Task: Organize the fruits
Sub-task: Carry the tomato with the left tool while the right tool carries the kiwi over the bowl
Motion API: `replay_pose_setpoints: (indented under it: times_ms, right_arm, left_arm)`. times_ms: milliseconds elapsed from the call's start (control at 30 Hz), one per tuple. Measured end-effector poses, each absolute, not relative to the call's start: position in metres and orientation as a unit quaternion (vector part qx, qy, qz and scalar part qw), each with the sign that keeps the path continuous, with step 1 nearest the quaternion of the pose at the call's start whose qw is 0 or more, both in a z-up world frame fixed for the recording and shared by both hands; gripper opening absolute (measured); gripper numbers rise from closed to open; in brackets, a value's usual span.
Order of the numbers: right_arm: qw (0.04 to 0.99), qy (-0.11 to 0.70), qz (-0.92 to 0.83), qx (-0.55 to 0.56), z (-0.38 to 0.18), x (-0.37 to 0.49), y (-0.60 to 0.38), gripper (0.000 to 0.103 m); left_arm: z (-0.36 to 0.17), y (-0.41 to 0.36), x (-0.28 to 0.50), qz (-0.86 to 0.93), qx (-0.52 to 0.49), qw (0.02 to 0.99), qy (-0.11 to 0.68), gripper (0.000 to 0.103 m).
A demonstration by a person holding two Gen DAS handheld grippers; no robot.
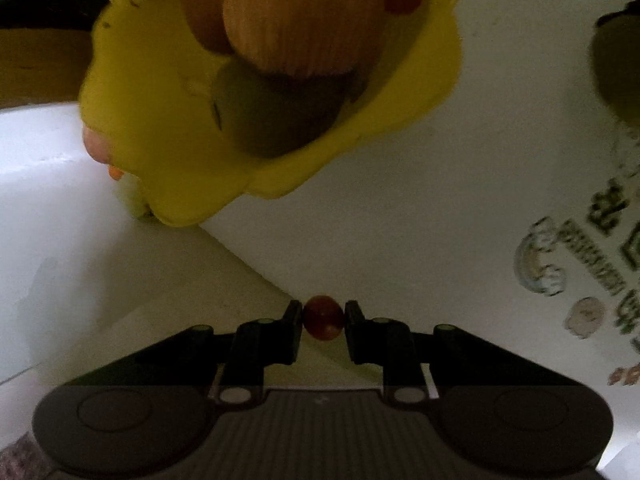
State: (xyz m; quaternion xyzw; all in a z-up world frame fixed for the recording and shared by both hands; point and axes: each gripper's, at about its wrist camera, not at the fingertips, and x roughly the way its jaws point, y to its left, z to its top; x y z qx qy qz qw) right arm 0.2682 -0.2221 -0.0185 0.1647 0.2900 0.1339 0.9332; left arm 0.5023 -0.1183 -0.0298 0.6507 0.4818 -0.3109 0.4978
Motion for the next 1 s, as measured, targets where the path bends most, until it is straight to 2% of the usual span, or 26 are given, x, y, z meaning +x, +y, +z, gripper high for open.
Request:
replay_pose_setpoints:
  times_ms: [433,600,800,1000]
  right_arm:
    - [0.942,0.272,0.126,0.152,0.028,0.293,-0.243,0.061]
    - [0.949,0.254,0.121,0.14,0.038,0.314,-0.251,0.061]
    - [0.96,0.236,0.111,0.105,0.032,0.347,-0.258,0.061]
    - [0.963,0.235,0.105,0.076,0.021,0.377,-0.26,0.06]
  left_arm:
    - [0.058,-0.14,0.488,-0.329,0.62,0.529,0.478,0.025]
    - [0.09,-0.173,0.477,-0.336,0.616,0.544,0.46,0.025]
    - [0.084,-0.199,0.482,-0.351,0.599,0.573,0.434,0.025]
    - [0.065,-0.214,0.518,-0.359,0.55,0.604,0.451,0.025]
